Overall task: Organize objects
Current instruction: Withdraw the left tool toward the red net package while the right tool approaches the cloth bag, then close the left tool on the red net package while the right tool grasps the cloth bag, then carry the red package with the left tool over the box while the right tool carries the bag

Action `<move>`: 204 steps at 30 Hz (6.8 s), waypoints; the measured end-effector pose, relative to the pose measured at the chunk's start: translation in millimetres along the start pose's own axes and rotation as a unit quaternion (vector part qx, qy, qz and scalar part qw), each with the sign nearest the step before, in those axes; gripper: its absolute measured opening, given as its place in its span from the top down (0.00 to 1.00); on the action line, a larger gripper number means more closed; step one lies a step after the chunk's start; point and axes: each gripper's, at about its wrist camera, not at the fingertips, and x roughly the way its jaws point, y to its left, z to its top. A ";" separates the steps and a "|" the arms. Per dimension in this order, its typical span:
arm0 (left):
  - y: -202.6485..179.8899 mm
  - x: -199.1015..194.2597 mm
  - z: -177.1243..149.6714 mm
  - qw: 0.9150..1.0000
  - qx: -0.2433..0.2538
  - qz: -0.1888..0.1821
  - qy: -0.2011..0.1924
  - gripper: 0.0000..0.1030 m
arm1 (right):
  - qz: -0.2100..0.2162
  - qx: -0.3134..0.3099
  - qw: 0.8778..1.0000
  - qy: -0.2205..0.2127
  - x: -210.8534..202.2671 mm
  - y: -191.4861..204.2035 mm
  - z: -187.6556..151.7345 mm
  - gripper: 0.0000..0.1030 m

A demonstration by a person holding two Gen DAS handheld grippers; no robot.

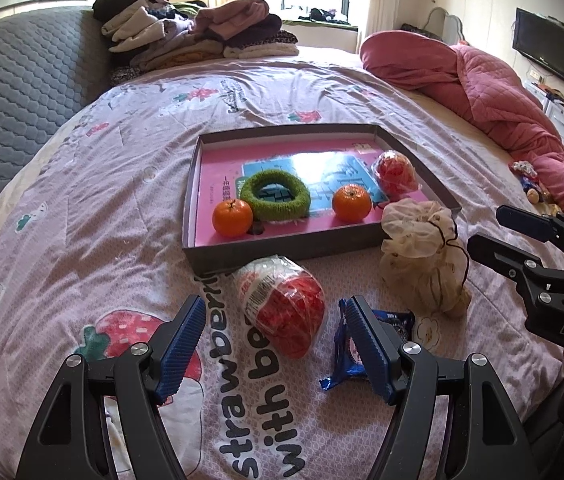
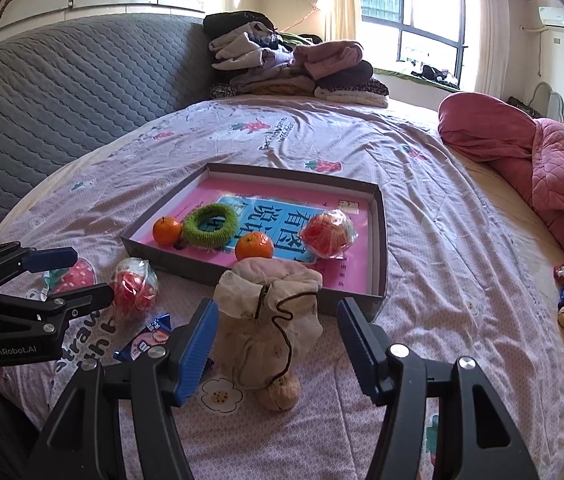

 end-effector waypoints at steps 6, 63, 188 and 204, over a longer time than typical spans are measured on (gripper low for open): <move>-0.9 6.3 -2.1 1.000 0.001 -0.003 0.010 0.28 | 0.003 0.007 1.000 0.011 6.5 -2.2 -3.0 0.41; 8.8 62.9 -1.5 0.999 -0.026 0.011 0.044 0.28 | 0.022 0.052 0.996 0.063 65.2 -11.0 -11.3 0.41; 20.2 106.6 115.7 0.998 0.002 0.002 -0.061 0.44 | 0.008 0.053 0.997 -0.049 106.7 -49.3 101.9 0.89; 17.8 141.5 122.1 0.999 -0.003 0.005 -0.034 0.43 | -0.004 0.094 0.995 -0.012 150.2 -81.1 103.3 0.89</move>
